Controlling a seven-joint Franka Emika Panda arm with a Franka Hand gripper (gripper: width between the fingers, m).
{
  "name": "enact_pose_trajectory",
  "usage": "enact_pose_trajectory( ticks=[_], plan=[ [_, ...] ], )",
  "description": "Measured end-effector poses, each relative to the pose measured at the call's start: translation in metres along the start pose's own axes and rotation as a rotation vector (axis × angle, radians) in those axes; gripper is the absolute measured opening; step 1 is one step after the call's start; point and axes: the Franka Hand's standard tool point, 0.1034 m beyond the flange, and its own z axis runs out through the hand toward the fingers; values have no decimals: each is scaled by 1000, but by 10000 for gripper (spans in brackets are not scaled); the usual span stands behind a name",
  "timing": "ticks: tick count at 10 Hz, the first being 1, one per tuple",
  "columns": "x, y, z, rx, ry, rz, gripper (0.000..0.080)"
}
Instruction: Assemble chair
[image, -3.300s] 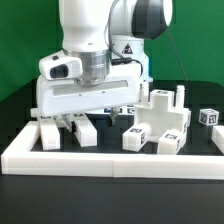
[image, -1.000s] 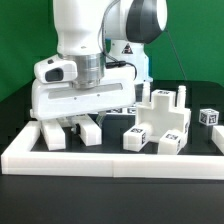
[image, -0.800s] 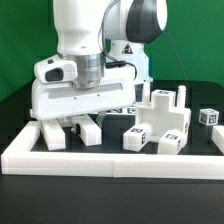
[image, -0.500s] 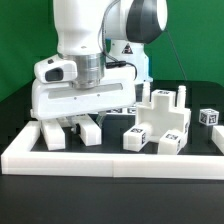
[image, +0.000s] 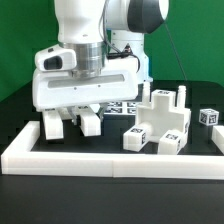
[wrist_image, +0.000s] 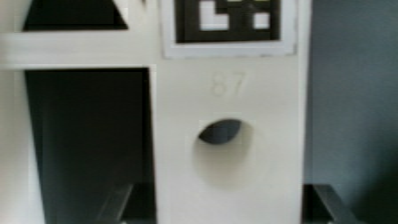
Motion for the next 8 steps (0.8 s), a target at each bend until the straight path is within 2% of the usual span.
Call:
enact_pose_trajectory(
  ticks=[2, 3, 8],
  plan=[
    [1, -4, -18, 15, 9, 14, 288],
    [1, -4, -20, 15, 12, 21, 288],
    [3, -4, -18, 18, 5, 42, 288]
  ],
)
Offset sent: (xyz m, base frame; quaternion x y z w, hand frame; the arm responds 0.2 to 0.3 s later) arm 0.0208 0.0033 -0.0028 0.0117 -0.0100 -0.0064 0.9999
